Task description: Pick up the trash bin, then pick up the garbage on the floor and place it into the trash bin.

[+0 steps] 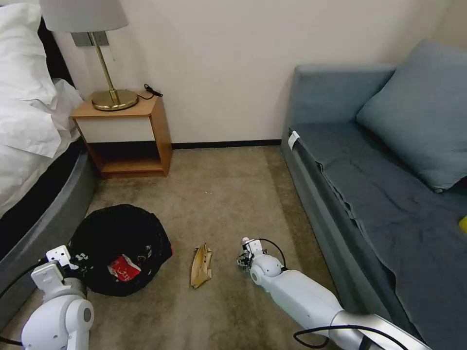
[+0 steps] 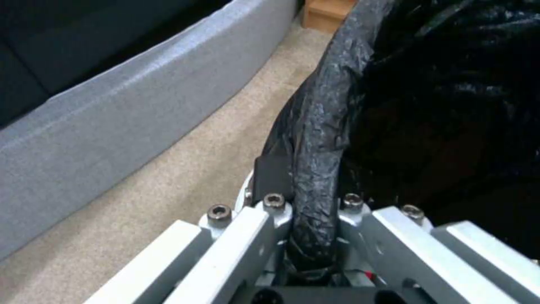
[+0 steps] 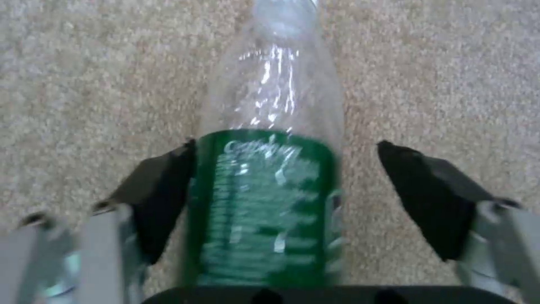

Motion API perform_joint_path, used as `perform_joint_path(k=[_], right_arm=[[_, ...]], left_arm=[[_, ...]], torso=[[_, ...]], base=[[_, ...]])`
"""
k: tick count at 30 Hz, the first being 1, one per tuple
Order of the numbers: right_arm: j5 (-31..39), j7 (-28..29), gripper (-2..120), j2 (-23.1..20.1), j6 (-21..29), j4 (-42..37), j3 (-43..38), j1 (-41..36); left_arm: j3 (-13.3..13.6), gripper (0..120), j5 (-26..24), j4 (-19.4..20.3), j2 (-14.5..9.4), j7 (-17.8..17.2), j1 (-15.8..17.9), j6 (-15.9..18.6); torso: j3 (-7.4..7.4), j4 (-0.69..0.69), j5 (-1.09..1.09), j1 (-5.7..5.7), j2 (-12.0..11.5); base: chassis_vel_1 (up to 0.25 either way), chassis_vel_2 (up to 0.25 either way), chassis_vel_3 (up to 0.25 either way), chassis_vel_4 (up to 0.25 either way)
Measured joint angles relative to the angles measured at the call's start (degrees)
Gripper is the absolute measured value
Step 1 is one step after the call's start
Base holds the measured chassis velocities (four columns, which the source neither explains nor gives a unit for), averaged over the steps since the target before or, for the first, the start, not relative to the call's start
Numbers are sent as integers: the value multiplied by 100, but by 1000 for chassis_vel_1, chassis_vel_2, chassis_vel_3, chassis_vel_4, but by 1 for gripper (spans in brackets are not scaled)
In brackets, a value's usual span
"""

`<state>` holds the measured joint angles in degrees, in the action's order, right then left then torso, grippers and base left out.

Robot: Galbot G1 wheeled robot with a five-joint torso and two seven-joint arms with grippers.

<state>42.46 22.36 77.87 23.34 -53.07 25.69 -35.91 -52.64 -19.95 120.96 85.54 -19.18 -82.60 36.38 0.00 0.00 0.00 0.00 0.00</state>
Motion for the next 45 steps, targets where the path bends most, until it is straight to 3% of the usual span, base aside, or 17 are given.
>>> perform_joint_path(k=[6, 9, 12, 18, 22, 28, 32, 35, 42, 45], right_arm=[[-60, -29, 55, -39, -30, -75, -6, -67], [-62, -30, 51, -56, -33, -107, -3, -74], [-29, -31, 33, -149, -34, -316, 0, -96], [206, 47, 23, -359, -24, -857, -19, -142], [531, 217, 20, -694, 8, -2072, -261, -162], [1160, 494, 20, -806, 86, -3249, -457, 95], [1996, 928, 20, -461, -2, -4463, -165, 549], [2256, 1129, 20, -218, -162, -4693, 195, 711], [2347, 1425, 20, 596, -512, -4383, 1340, 955], [2336, 1453, 20, 725, -528, -4292, 1601, 942]], left_arm=[[7, 2, 11, -1, -3, 0, 4, -5], [9, 2, 12, -1, -3, 0, 5, -5], [26, 2, 22, 1, 8, 1, 5, -5], [45, 2, 43, 3, 19, 1, -7, -5], [90, 2, 64, 11, 23, 1, -13, 2], [151, 2, 85, 10, 40, 1, -34, 15], [217, 2, 131, -12, 90, 0, -48, 17], [236, 2, 151, -26, 122, -1, -41, 23], [265, 2, 177, -7, 194, -5, -15, 51], [262, 2, 178, 14, 211, -6, -12, 60]], torso=[[0, 0, 0, 0, 0], [0, 0, 0, 0, 0], [0, 0, 0, 0, 0], [0, 0, 1, 0, 0], [0, -1, 0, 0, 0], [0, -1, 0, 0, 0], [0, 0, 0, -1, 0], [-1, 1, -1, 0, 0], [-1, 2, -2, 0, 0], [-1, 1, -1, -1, 0]], base=[[0, 0, 0, 0], [0, 0, 0, 0], [0, 0, 0, 0], [0, 0, 0, 0], [0, 0, 0, 0], [0, 0, 0, 0], [0, 0, 0, 0], [0, 0, 0, 0], [0, 0, 0, 0], [0, 0, 0, 0]])
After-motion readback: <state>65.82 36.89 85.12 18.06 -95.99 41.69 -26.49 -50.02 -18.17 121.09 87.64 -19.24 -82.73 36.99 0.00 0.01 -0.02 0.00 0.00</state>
